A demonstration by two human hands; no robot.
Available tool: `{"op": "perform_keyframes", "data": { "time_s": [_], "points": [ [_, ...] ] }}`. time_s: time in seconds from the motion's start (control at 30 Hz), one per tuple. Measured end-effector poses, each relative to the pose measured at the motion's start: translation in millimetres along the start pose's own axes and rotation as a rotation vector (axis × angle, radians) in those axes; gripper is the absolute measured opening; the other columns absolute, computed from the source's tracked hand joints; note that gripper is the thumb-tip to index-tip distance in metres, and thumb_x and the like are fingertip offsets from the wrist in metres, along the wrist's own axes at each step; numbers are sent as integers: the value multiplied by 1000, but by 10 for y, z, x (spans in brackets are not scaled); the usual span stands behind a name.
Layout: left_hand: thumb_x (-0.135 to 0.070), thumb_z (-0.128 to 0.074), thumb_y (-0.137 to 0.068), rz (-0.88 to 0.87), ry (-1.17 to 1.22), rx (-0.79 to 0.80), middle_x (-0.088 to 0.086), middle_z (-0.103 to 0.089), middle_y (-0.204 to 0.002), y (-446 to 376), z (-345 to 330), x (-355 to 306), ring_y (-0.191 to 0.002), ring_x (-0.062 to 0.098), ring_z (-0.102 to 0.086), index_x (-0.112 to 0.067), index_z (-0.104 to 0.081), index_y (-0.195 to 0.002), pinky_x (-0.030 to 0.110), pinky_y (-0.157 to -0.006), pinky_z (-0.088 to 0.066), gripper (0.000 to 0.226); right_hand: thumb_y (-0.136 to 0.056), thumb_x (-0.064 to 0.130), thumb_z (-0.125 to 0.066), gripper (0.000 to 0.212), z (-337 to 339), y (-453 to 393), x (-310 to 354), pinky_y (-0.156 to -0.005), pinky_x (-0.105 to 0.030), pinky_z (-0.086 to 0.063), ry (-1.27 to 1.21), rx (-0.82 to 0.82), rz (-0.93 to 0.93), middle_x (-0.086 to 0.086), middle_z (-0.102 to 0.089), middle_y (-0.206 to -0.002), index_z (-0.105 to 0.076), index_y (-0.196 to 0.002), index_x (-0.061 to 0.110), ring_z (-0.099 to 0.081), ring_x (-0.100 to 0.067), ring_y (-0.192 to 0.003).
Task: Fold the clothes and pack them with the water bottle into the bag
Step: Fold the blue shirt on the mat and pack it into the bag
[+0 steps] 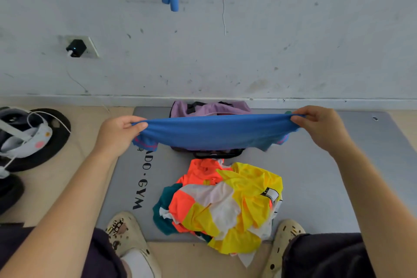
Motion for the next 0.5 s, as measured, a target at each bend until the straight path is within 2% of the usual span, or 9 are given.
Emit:
{"op": "perform_keyframes", "data": {
  "time_s": [0.07,0.1,0.2,0.23,0.3,0.37,0.43,0.5],
  "points": [
    [-16,-71,-87,1,-45,-8,-11,-74,-77,49,20,-1,-75,18,-69,-50,-73,-69,31,-80,-52,38,-88,15,-68,15,17,49,-16,-63,-27,-42,47,8,8,-10,-71,-79,-68,-81,28,-57,-17,-68],
    [-18,-72,-87,1,-49,-7,-10,-74,-77,63,46,-5,-76,18,-69,-49,-73,-70,32,-80,-52,35,-88,15,-68,12,33,69,-16,-62,-24,-43,49,13,14,-9,-72,-79,-69,-82,25,-58,-15,-66],
    [-19,-72,-86,-14,6,-8,-9,-76,-80,89,127,-62,-75,9,-70,-40,-75,-77,25,-77,-52,24,-88,13,-69,10,98,111,-3,-58,-6,-43,-88,-6,2,1,-74,-75,-71,-83,22,-63,-3,-62],
    [-16,-72,-86,-14,59,-8,-7,-77,-82,93,145,-86,-75,9,-71,-37,-76,-78,23,-76,-53,22,-87,12,-69,12,114,120,-2,-61,-5,-46,-181,-6,-19,4,-74,-74,-72,-82,22,-66,-3,-65],
    [-11,-71,-86,4,177,4,-1,-77,-86,104,153,-136,-74,10,-72,-29,-77,-83,19,-69,-56,19,-88,9,-68,12,123,130,-16,-74,-16,-54,-385,33,-71,1,-75,-80,-73,-87,20,-70,-11,-76],
    [-9,-71,-87,28,252,20,3,-77,-86,118,145,-177,-75,13,-72,-24,-75,-92,19,-66,-56,16,-88,4,-66,15,107,133,-44,-80,-24,-57,-554,89,-119,-4,-75,-87,-73,-93,17,-70,-18,-82],
    [-9,-71,-87,40,275,27,4,-77,-83,131,138,-201,-74,14,-72,-25,-74,-96,21,-66,-58,18,-88,3,-65,18,92,138,-75,-78,-24,-58,-621,114,-155,-5,-75,-88,-73,-94,17,-70,-18,-83],
    [-10,-71,-87,36,224,23,5,-76,-81,139,129,-201,-71,15,-70,-26,-75,-95,25,-67,-59,19,-88,3,-66,19,89,144,-104,-76,-22,-58,-587,118,-164,-6,-76,-85,-74,-93,19,-71,-18,-80]
  ]
}}
Point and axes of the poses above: each hand's wrist, its own y-axis away from the middle knuckle, its own z-axis out of the back of the hand, x = y × z, the point moved 1 cm from there along -y, towards the middle knuckle
